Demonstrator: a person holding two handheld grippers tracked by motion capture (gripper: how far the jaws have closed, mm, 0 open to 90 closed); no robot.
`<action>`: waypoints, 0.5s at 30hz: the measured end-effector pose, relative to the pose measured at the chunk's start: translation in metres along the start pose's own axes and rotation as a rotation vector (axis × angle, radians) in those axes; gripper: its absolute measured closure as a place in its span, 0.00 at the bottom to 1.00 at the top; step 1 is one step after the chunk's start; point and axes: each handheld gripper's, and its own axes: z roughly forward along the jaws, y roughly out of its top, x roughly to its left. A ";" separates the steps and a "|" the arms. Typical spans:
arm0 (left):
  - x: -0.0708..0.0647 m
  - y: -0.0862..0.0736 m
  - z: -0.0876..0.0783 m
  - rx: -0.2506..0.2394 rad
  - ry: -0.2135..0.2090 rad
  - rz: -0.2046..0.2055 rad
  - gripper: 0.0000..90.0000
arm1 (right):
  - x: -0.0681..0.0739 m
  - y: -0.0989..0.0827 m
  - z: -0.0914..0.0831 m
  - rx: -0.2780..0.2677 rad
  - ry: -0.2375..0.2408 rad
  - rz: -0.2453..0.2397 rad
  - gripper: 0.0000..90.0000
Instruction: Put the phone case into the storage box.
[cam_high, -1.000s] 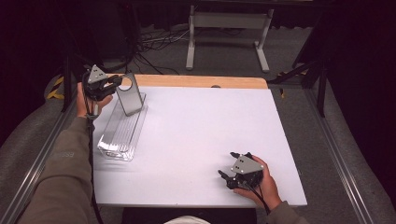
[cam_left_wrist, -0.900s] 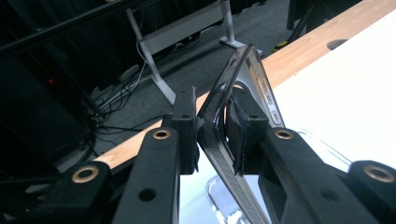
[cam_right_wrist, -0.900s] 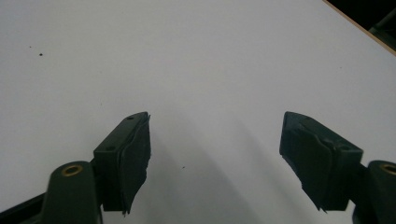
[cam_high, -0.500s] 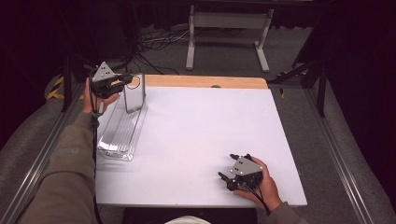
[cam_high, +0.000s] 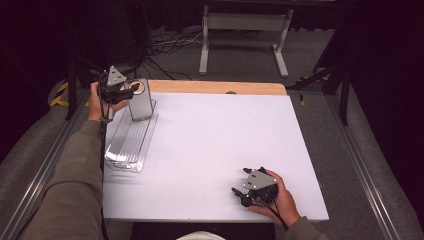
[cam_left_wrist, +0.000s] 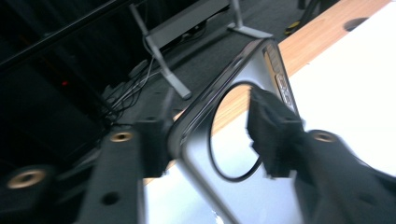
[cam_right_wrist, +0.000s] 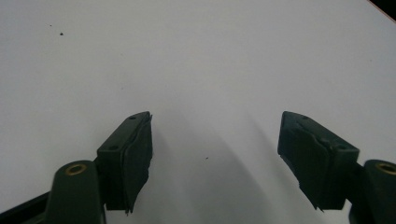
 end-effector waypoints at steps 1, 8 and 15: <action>0.000 0.000 0.000 -0.001 0.013 0.002 0.52 | 0.000 0.000 0.000 -0.001 0.001 0.001 0.30; 0.002 0.000 -0.005 -0.017 0.074 -0.053 0.33 | 0.000 0.000 0.000 0.001 0.002 -0.001 0.30; 0.004 -0.013 -0.023 -0.054 0.045 -0.134 0.30 | -0.002 0.001 -0.003 -0.009 -0.016 0.000 0.30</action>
